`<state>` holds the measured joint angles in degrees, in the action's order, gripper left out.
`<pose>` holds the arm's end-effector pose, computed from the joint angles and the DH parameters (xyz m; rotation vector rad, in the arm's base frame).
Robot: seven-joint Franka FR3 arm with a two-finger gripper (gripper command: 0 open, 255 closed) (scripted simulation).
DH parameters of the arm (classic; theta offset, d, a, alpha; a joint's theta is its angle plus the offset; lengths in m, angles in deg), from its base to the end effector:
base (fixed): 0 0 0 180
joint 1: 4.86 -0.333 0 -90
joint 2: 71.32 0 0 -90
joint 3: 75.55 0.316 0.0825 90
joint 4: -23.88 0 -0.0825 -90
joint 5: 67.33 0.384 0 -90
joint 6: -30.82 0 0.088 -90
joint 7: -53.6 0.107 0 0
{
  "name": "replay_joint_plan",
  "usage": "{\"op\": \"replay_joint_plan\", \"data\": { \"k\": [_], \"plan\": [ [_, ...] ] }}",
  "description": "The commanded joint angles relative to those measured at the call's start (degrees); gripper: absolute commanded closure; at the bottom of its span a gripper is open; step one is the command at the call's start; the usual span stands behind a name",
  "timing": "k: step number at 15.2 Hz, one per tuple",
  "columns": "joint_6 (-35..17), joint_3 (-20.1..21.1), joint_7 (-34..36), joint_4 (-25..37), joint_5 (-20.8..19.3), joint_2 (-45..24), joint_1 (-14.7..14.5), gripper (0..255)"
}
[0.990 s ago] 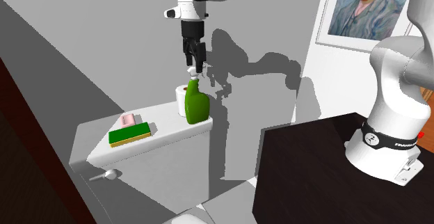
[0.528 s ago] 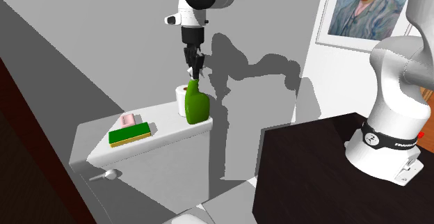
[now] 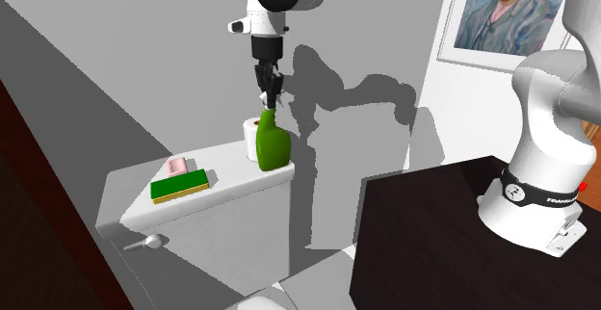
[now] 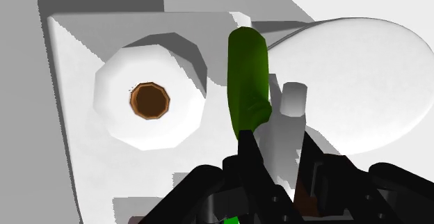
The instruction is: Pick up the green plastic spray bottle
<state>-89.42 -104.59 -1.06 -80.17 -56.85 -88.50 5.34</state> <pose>0.5049 -0.3739 0.3948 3.1181 0.3117 0.0441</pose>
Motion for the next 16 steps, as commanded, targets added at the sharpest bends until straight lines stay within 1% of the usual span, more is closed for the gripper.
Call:
{"op": "replay_joint_plan", "data": {
  "k": [1, 14, 16],
  "plan": [
    [1.04, -0.11, 0.18, 0.71, -0.28, 0.38, -0.04, 255],
    [10.06, -0.80, 1.58, 7.33, -2.24, 3.18, -0.31, 255],
    [10.17, -0.80, 1.59, 7.43, -2.26, 3.21, -0.30, 255]
  ]
}}
